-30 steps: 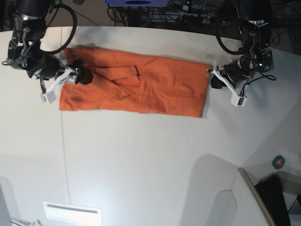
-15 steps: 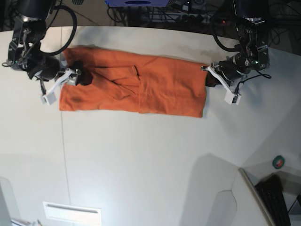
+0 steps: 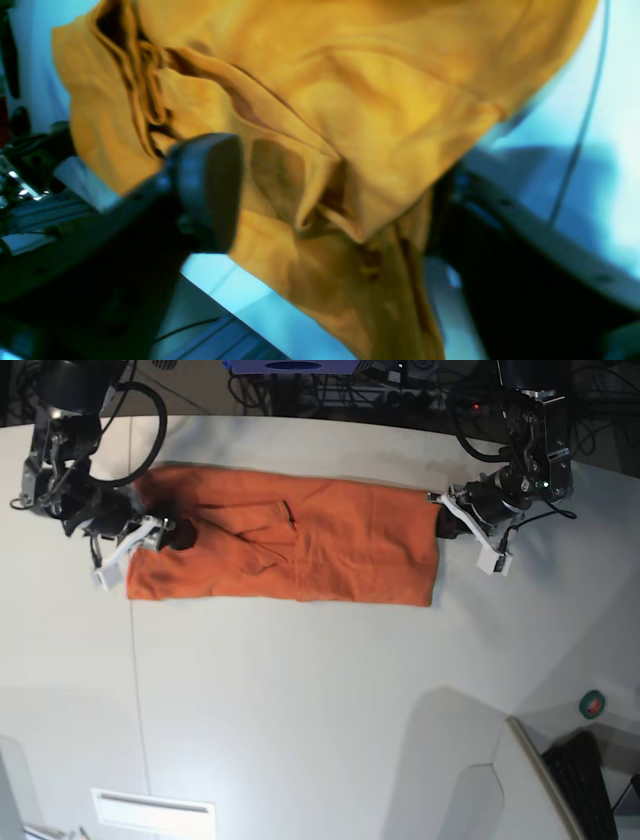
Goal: Layout the t-shirt on the table in an organized manner, then fold the t-shirt properly
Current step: 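Fold both strip ends toward each other with both grippers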
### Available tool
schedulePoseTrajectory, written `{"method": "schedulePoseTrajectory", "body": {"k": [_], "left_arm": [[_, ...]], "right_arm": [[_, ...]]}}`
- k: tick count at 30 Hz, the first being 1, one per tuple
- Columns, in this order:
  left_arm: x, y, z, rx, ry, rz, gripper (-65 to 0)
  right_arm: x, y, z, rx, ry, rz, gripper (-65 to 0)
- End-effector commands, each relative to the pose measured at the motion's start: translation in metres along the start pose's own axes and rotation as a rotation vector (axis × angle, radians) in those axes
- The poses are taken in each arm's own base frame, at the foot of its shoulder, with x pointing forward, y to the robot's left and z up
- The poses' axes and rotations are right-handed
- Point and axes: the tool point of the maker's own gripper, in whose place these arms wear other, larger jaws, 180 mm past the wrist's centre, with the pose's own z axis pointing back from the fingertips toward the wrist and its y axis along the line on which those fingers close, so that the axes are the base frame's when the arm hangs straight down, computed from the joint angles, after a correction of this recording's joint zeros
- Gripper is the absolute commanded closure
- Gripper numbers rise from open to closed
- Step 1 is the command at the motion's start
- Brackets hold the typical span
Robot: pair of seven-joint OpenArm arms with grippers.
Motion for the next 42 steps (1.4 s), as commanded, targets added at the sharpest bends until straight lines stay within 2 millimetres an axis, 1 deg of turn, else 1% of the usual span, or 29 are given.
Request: {"method": "schedulePoseTrajectory", "body": {"k": [1,3,9,10,11,13,15,19,23,24,28,32,35,38,39,40,42], "left_arm": [[-0.004,0.006,0.002,0.022,0.030,-0.015,0.0],[-0.003,0.007,0.003,0.024,0.027,-0.014,0.0],[-0.003,0.006,0.002,0.020,0.031,-0.020,0.0],[-0.005,0.005,0.001,0.018,0.033,-0.016,0.0],[-0.005,0.002,0.000,0.012,0.033,-0.013,0.0],[-0.012,-0.006,-0.003,-0.001,0.040,0.002,0.0],[-0.015,-0.007,-0.001,-0.002,0.042,0.001,0.0],[-0.019,-0.007,-0.001,-0.002,0.050,0.004,0.0],[-0.020,-0.008,-0.001,-0.003,0.052,0.006,0.0],[-0.024,-0.008,0.000,-0.003,0.057,0.008,0.0],[-0.022,-0.006,0.001,-0.001,0.051,0.013,0.0],[-0.018,-0.001,0.003,0.010,0.043,0.010,0.0],[-0.016,0.004,0.005,0.017,0.043,0.004,0.0],[-0.008,0.002,0.002,0.015,0.030,0.002,0.0],[-0.006,0.001,0.000,0.011,0.028,-0.002,0.0],[-0.002,-0.004,-0.002,0.000,0.019,-0.003,0.0],[0.004,-0.019,-0.010,-0.026,0.000,0.012,0.0]], "right_arm": [[0.001,-0.003,0.003,-0.016,0.012,0.009,-34.4],[0.001,-0.005,0.004,-0.019,0.012,0.011,-31.4],[0.001,-0.005,0.004,-0.018,0.012,0.010,-29.7],[0.002,-0.004,0.004,-0.018,0.010,0.010,-27.0],[0.005,-0.004,0.004,-0.017,0.006,0.012,-22.5],[0.008,-0.003,0.003,-0.016,0.000,0.016,-9.9],[0.010,-0.005,0.005,-0.021,-0.001,0.020,0.0],[0.015,-0.013,0.012,-0.043,-0.004,0.032,0.0],[0.020,-0.024,0.017,-0.094,-0.013,-0.017,0.0],[0.025,-0.022,0.020,-0.101,-0.027,-0.009,0.0],[0.042,-0.014,0.037,-0.129,-0.080,0.056,0.0],[0.050,-0.012,0.055,-0.229,-0.045,0.124,0.0],[0.055,-0.003,0.063,-0.241,-0.048,0.156,0.0],[0.055,0.004,0.071,-0.253,-0.045,0.188,0.0],[0.056,0.013,0.069,-0.241,-0.038,0.221,0.0],[0.052,0.023,0.064,-0.226,-0.020,0.258,0.0],[0.047,0.040,0.057,-0.199,-0.001,0.319,0.0]]}}
